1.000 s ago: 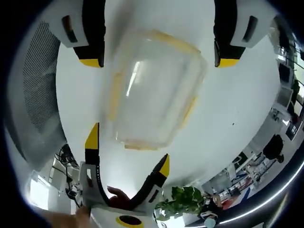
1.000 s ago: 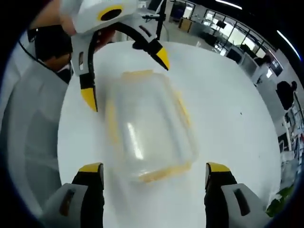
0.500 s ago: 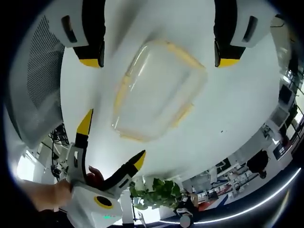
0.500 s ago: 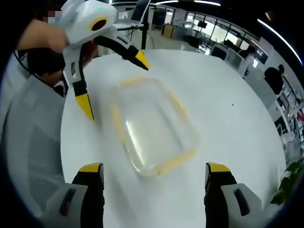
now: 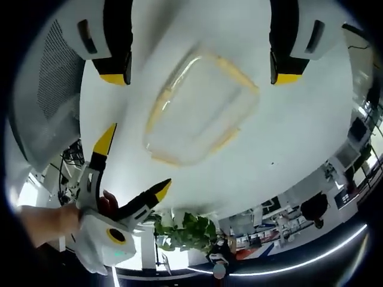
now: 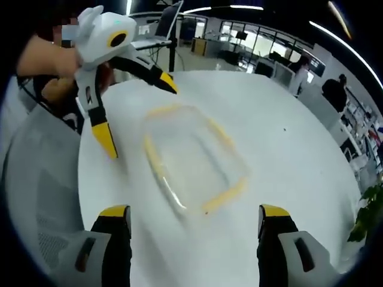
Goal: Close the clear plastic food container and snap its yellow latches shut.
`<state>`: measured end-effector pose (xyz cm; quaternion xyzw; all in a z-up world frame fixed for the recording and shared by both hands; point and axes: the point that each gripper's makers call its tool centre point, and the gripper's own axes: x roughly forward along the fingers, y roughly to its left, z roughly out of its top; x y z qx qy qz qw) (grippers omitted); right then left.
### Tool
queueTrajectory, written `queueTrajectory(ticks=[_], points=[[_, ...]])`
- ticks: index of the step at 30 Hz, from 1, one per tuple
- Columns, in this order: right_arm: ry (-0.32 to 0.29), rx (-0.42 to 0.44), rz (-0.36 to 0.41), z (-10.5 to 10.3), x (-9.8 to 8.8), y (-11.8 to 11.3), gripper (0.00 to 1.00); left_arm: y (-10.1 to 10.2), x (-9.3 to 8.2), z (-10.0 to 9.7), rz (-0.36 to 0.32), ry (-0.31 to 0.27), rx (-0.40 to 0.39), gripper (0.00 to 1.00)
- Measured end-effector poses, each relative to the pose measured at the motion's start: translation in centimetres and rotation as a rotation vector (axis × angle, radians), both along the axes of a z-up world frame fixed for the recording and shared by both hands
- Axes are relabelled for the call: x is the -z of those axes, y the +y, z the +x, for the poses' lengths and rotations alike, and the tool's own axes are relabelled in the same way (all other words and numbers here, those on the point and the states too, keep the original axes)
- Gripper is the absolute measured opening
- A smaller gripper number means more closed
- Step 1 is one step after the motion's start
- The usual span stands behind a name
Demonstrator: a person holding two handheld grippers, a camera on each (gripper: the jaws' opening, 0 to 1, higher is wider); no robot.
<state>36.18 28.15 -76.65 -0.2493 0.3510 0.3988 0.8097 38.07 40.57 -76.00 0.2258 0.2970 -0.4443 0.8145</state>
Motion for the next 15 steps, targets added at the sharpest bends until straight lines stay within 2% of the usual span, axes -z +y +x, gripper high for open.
queueTrajectory(ticks=[2, 15], points=[[-0.015, 0.013, 0.014, -0.1, -0.2, 0.0, 0.88, 0.0, -0.3, -0.1, -0.021, -0.012, -0.011, 0.97], [-0.073, 0.079, 0.074, -1.7, -0.9, -0.7, 0.87, 1.7, -0.1, -2.1, -0.066, -0.005, -0.067, 0.98]])
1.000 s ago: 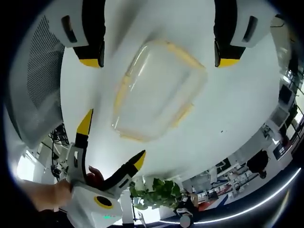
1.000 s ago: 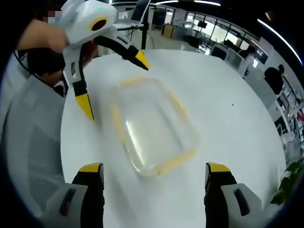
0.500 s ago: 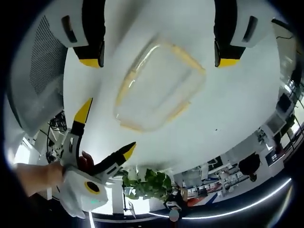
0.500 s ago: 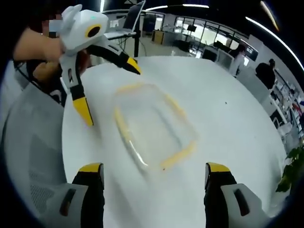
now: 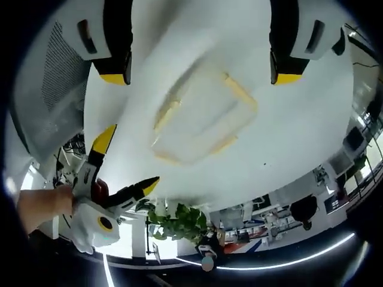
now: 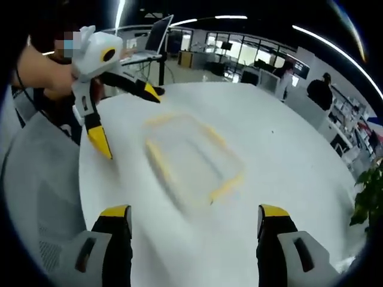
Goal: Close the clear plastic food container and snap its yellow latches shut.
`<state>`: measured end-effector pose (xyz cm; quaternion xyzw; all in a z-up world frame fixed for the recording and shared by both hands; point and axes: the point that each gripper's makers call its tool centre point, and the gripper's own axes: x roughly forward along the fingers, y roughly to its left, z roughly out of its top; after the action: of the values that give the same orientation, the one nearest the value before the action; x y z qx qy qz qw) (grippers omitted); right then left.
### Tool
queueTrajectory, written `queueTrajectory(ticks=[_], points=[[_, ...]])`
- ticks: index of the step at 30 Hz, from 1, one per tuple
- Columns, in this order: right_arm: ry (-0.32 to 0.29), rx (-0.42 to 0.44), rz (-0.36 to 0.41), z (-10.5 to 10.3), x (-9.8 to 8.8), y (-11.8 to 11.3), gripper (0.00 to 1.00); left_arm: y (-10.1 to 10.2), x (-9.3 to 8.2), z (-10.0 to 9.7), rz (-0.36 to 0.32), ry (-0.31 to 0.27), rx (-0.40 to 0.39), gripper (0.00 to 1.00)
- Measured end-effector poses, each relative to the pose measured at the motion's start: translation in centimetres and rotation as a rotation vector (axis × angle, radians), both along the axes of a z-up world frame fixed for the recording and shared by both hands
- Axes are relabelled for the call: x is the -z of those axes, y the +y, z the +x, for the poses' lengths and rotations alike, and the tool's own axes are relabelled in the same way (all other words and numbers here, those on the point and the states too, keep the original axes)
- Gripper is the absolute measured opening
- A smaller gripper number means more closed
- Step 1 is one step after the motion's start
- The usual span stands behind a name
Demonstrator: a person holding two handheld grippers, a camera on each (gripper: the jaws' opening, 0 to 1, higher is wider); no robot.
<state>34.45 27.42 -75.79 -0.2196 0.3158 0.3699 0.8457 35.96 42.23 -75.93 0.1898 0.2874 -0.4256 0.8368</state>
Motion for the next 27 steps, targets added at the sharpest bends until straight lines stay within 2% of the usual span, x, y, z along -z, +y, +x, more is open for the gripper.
queueTrajectory(ticks=[5, 8, 13, 27], points=[[-0.018, 0.030, 0.033, -0.5, -0.5, -0.2, 0.87, 0.4, 0.1, -1.2, 0.000, 0.000, 0.001, 0.98], [-0.042, 0.041, 0.048, -0.8, -0.9, -0.5, 0.87, 0.5, -0.3, -1.6, -0.041, -0.002, -0.013, 0.99], [-0.069, 0.061, 0.071, -1.6, -1.2, -1.2, 0.87, 1.0, -0.7, -2.3, -0.061, -0.018, -0.028, 0.99], [-0.117, 0.090, 0.139, -4.2, -1.7, -1.6, 0.89, 2.1, -0.9, -4.3, -0.128, -0.014, -0.066, 0.99]])
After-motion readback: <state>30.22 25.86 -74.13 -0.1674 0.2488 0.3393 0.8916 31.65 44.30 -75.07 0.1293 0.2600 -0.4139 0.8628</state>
